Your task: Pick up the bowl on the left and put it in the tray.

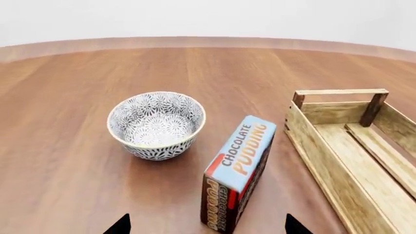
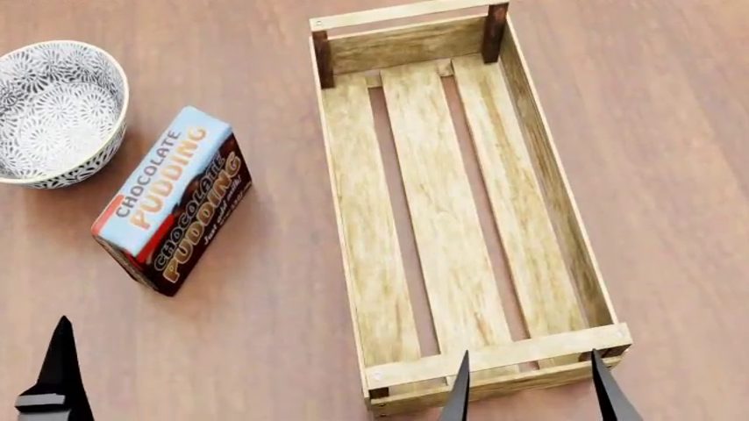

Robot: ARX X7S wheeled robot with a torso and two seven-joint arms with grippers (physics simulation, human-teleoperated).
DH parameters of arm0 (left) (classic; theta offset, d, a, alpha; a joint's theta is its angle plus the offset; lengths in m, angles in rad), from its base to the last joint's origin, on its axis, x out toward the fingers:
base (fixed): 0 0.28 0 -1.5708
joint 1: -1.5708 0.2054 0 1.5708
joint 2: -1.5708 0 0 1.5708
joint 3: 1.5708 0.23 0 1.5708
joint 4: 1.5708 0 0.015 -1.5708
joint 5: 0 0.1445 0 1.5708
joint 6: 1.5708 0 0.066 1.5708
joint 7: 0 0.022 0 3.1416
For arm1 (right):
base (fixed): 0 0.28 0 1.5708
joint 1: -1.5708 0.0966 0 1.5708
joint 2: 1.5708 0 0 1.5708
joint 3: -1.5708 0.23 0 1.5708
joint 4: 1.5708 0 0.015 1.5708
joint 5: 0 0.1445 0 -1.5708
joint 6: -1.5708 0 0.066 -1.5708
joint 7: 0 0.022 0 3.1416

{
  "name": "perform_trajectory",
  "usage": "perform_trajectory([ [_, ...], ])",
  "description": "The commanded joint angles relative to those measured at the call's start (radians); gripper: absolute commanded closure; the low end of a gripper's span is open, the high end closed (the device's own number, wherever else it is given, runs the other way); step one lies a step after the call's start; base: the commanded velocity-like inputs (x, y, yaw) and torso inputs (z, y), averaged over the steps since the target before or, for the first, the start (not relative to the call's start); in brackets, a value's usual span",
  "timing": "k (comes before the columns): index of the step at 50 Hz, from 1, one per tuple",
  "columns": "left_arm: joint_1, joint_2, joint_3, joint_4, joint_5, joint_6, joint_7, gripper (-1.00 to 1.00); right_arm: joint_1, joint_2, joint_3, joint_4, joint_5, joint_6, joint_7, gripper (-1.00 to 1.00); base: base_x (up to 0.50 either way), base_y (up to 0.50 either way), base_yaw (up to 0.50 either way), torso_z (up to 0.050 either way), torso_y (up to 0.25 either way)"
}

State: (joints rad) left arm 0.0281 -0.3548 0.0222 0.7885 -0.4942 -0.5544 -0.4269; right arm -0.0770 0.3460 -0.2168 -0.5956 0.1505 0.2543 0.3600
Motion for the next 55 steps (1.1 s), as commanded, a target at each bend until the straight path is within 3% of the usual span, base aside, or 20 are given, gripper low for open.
perform_trajectory([
  [1,-0.046,0.026,-0.121,-0.014,-0.106,-0.026,-0.006,-1.0,0.008,-0.023,0.008,-0.017,-0.007,0.015,-0.018,-1.0,0.0,0.0,0.0,0.0,0.0],
  [8,-0.125,0.015,-0.202,-0.011,-0.253,-0.103,-0.042,-1.0,0.01,-0.022,0.007,-0.012,-0.003,0.013,-0.017,-1.0,0.0,0.0,0.0,0.0,0.0],
  [14,-0.302,-0.017,-0.299,-0.035,-0.501,-0.225,-0.143,-1.0,0.01,-0.021,0.004,-0.018,-0.003,0.017,-0.014,-1.0,0.0,0.0,0.0,0.0,0.0],
  [22,-0.467,-0.009,-0.328,-0.158,-0.668,-0.285,-0.213,-1.0,0.013,-0.019,0.001,-0.012,-0.001,0.016,-0.012,-1.0,0.0,0.0,0.0,0.0,0.0],
  [26,-0.48,0.014,-0.316,-0.228,-0.641,-0.254,-0.168,-1.0,0.015,-0.02,-0.005,-0.008,-0.002,0.015,-0.013,-1.0,0.0,0.0,0.0,0.0,0.0],
  [55,-0.735,0.08,-0.343,-0.546,-0.732,-0.258,-0.296,-1.0,0.017,-0.011,-0.013,-0.014,0.005,0.018,-0.004,-1.0,0.0,0.0,0.0,0.0,0.0],
])
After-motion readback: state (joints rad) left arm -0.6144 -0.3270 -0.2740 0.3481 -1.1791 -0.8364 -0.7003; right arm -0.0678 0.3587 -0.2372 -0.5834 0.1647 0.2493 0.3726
